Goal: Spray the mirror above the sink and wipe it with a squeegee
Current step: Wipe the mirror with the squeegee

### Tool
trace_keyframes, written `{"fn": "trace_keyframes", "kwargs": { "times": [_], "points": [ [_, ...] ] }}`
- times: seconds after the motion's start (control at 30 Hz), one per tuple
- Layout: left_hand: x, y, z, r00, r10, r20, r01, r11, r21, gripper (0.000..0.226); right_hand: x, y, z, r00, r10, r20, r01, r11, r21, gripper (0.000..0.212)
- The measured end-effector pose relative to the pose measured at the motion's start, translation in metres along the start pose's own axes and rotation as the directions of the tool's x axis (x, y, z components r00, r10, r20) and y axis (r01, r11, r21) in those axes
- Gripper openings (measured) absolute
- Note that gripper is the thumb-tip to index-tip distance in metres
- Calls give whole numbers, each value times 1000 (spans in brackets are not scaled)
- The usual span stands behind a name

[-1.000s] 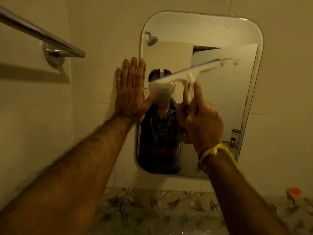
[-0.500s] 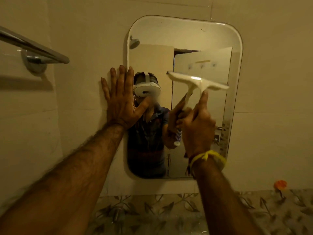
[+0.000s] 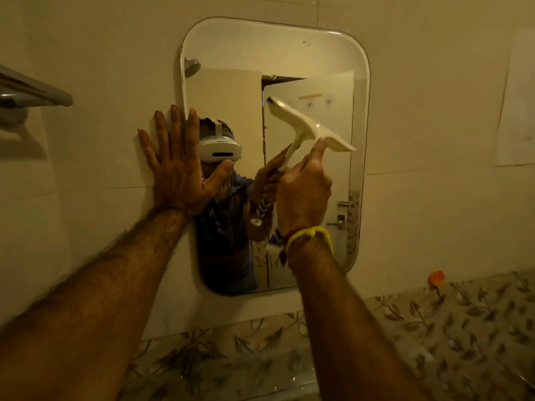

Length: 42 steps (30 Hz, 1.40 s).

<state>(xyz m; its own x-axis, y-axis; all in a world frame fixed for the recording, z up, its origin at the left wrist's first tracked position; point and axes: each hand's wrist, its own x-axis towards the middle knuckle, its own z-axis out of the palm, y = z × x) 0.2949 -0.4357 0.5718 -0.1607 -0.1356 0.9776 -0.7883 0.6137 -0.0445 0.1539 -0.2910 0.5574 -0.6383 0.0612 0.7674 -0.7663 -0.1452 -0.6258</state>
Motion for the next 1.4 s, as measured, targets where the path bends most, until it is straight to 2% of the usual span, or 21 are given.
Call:
{"fn": "trace_keyframes", "kwargs": {
  "times": [0.13,0.27,0.33,0.4,0.47,0.63,0.7,0.87,1.0,1.17,1.23,1.33,1.4],
  "points": [
    [0,-2,-2,999,17,30,-17,1000,-15,103,22,-5,1,999,45,-23,-45,999,-4,53],
    [-2,-2,-6,999,36,29,-34,998,-60,102,40,-12,3,992,122,-27,-123,988,-89,59],
    [-2,-2,-8,999,40,31,-37,996,-83,100,-2,-9,5,997,76,29,-73,994,-86,61],
    [-3,-4,-10,998,42,44,-37,994,-103,99,-52,-7,3,988,44,151,-36,998,-54,61],
    [-4,-4,-13,996,46,71,-36,990,-135,97,-65,-12,1,980,45,195,-35,998,-54,61],
    [-3,-4,-22,990,44,132,-15,977,-212,94,11,-47,8,994,28,104,-23,999,-45,60],
    [-2,-3,-23,987,35,156,2,973,-231,93,9,-52,7,993,31,110,-24,998,-65,62],
    [-3,-10,-24,976,38,216,35,945,-325,89,-58,-30,-9,950,33,311,-11,997,-73,64],
    [-4,-15,-29,975,14,223,77,915,-395,82,-23,-46,-2,944,-116,309,125,992,-8,55],
    [-6,-9,-38,984,-32,177,113,874,-472,79,11,-78,15,868,-336,366,375,926,-40,56],
    [-10,-8,-40,986,-80,149,149,831,-536,80,-10,-58,13,822,-404,400,461,886,-54,60],
    [-14,-8,-41,972,-127,198,221,780,-586,83,-46,-13,-4,747,-469,471,581,805,-119,63],
    [-12,-8,-42,963,-149,226,259,755,-603,83,-50,-3,-9,740,-485,467,611,775,-164,62]
  ]
}}
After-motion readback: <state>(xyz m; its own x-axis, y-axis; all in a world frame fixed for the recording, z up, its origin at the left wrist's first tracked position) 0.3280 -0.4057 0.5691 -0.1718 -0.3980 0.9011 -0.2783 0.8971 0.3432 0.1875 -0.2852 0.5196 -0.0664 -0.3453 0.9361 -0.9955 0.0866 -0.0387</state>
